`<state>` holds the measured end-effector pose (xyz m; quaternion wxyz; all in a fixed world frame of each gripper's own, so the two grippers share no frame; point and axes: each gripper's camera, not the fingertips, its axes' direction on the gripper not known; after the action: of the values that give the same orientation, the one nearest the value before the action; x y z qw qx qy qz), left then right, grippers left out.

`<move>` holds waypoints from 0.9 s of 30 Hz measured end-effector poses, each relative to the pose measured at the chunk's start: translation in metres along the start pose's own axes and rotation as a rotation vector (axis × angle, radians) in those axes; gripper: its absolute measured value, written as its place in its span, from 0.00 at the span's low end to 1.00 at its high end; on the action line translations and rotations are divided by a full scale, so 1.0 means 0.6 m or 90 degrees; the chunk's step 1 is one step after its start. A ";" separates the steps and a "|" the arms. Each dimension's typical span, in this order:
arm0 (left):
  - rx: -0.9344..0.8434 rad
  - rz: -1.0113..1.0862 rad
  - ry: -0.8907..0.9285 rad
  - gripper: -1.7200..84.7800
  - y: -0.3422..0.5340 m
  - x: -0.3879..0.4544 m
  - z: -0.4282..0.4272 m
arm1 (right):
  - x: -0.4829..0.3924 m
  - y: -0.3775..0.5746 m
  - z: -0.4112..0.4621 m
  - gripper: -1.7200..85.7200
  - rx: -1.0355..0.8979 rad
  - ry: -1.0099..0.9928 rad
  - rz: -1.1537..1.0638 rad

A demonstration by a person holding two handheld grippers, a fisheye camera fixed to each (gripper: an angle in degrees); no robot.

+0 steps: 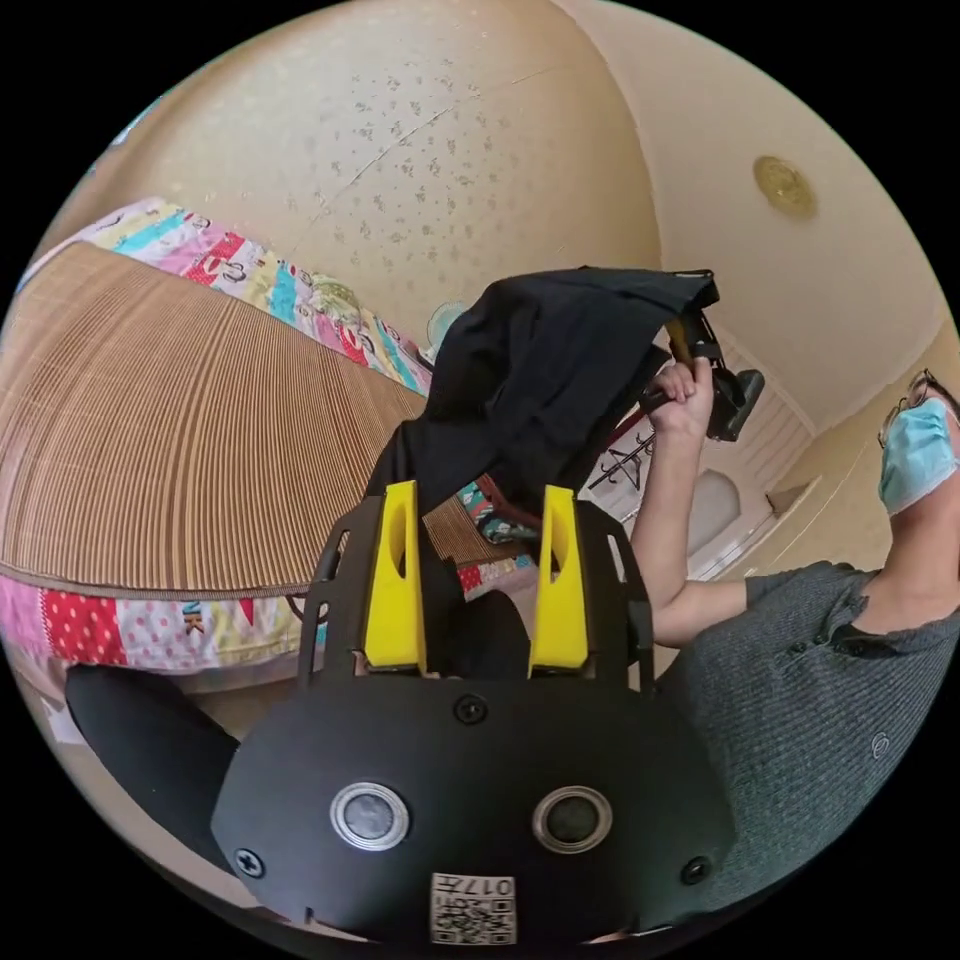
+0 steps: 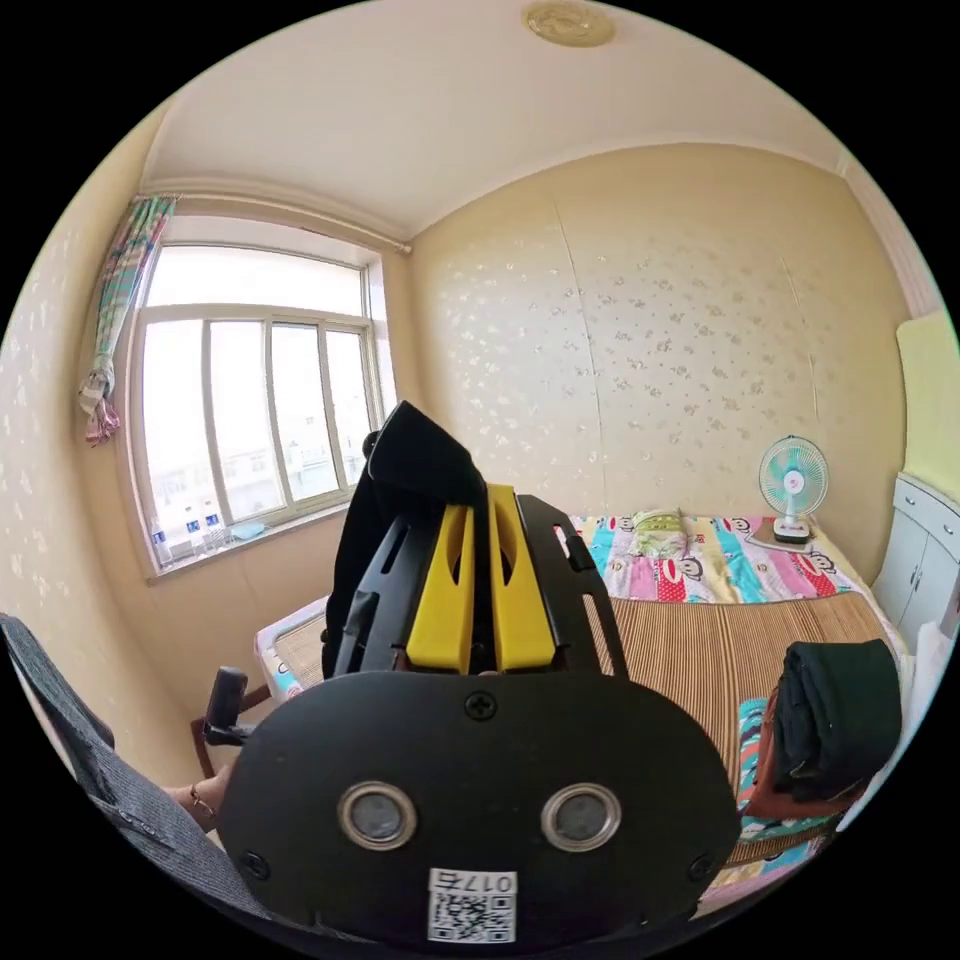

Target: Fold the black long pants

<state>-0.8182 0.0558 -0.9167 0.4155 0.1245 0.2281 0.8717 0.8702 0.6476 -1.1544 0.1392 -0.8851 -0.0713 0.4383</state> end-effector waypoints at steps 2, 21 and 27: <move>-0.023 0.018 -0.014 0.24 0.014 0.010 0.010 | -0.012 -0.020 -0.016 0.04 0.030 0.000 -0.007; 0.503 0.360 0.039 0.06 -0.107 0.412 -0.263 | -0.149 -0.180 -0.239 0.04 0.187 0.083 -0.135; 0.364 0.345 0.116 0.05 -0.260 0.468 -0.296 | -0.128 -0.236 -0.302 0.04 0.206 0.063 -0.125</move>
<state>-0.9615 0.3088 -1.1409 0.0977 0.2124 0.4563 0.8585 0.9675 0.7299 -0.9482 0.3250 -0.8604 -0.0787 0.3847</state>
